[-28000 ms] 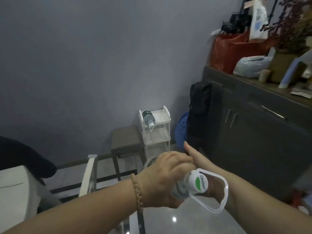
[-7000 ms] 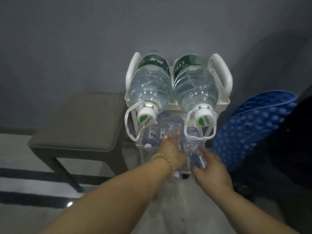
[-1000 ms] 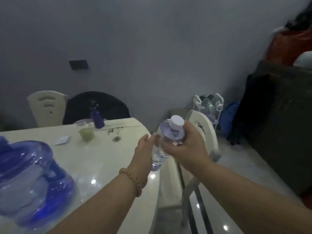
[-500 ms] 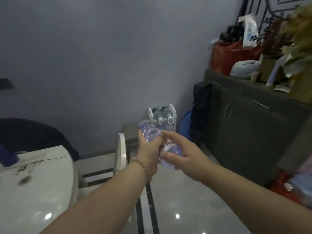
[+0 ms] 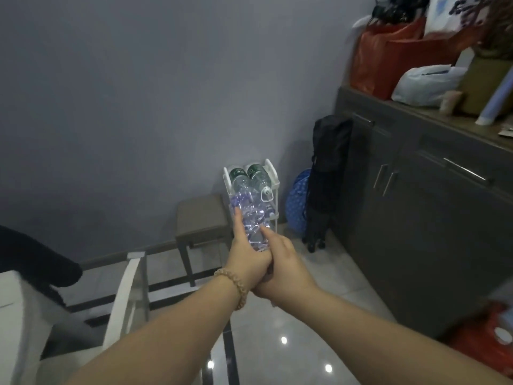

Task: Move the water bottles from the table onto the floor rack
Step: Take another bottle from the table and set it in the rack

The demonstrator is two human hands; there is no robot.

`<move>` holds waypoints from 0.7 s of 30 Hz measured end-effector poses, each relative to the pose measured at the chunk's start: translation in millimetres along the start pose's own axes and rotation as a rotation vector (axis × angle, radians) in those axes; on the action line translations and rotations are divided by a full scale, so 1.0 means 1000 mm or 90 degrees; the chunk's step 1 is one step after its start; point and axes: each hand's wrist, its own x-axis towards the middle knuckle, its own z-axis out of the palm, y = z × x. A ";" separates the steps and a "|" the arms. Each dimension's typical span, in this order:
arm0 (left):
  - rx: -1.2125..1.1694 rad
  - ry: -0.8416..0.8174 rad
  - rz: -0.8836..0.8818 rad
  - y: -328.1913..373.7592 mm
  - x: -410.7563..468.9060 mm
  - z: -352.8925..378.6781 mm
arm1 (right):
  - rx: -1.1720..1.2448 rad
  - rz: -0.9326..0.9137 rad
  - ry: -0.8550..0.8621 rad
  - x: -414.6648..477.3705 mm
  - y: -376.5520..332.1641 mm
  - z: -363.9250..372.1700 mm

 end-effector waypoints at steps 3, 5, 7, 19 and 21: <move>0.019 -0.029 -0.052 -0.027 0.073 0.012 | 0.024 0.050 -0.025 0.063 0.039 0.012; 0.040 -0.059 -0.081 -0.035 0.106 0.015 | 0.025 0.073 -0.036 0.090 0.056 0.017; 0.071 -0.071 -0.087 -0.047 0.155 0.021 | 0.030 0.087 -0.055 0.134 0.080 0.021; 0.220 -0.071 -0.108 -0.050 0.357 0.029 | 0.043 0.075 -0.106 0.339 0.147 0.016; 0.216 -0.043 -0.128 -0.047 0.402 0.038 | 0.048 0.068 -0.114 0.393 0.164 0.016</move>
